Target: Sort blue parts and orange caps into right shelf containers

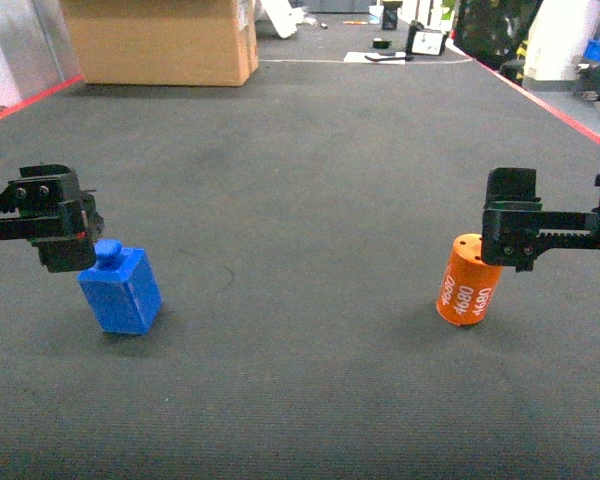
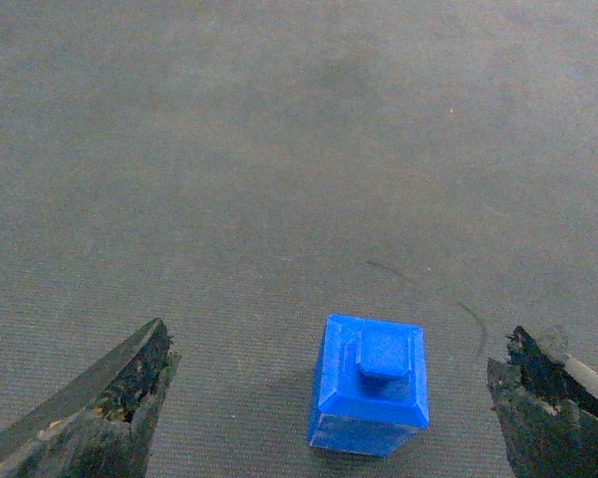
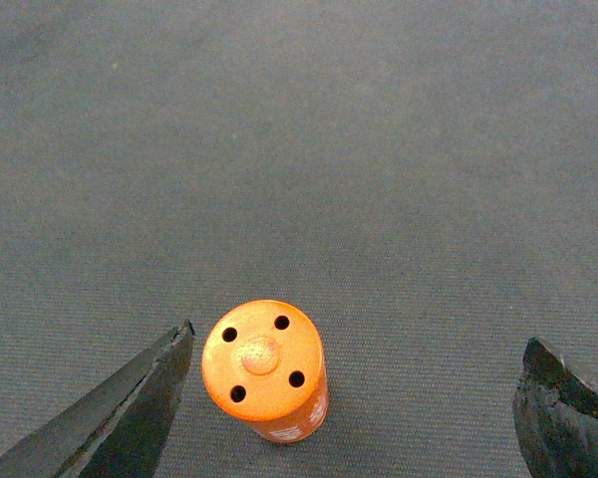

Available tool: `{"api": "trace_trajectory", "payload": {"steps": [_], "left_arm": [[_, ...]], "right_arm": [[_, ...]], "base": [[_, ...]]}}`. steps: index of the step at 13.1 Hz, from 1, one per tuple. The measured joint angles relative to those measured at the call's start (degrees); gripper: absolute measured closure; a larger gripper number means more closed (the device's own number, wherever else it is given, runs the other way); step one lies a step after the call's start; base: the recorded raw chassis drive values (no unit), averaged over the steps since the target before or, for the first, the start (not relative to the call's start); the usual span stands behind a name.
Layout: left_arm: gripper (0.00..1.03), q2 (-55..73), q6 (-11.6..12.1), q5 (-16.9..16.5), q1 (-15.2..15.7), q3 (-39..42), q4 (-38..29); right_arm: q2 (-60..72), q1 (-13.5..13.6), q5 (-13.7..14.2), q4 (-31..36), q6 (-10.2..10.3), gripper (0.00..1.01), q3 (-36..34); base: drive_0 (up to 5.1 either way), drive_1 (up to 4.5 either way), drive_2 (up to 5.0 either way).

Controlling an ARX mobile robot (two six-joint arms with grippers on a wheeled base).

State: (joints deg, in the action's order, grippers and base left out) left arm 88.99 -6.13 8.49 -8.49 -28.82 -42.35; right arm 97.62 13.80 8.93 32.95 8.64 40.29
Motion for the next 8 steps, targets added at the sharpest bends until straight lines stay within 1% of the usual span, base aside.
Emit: {"api": "trace_trajectory", "payload": {"steps": [1,2,6,7,8], "left_arm": [[0.05,1.5,0.0,-0.5,-0.2,-1.4,1.4],[0.05,2.0,0.1,-0.6,-0.3,-1.8,1.7],[0.05,3.3,0.1,-0.7,-0.3,-2.8,1.8],[0.05,5.7,0.1,-1.5,-1.1,-4.1,1.5],[0.05,9.1,0.1,-1.9,-1.9,-5.3,1.4]], "right_arm": [[1.8,0.1,-0.2,-2.2,0.3,0.03,2.2],[2.3,0.1,-0.3,-3.1,0.3,0.03,2.9],[3.2,0.2,-0.4,-3.8,0.3,0.03,4.3],[5.9,0.5,-0.4,-4.0,0.3,0.03,6.9],[10.0,0.5,-1.3,-3.5,0.6,0.03,8.2]], "base": [[0.0,0.0,0.0],[0.0,0.0,0.0],[0.0,0.0,0.0],[0.0,0.0,0.0],[0.0,0.0,0.0]]}}
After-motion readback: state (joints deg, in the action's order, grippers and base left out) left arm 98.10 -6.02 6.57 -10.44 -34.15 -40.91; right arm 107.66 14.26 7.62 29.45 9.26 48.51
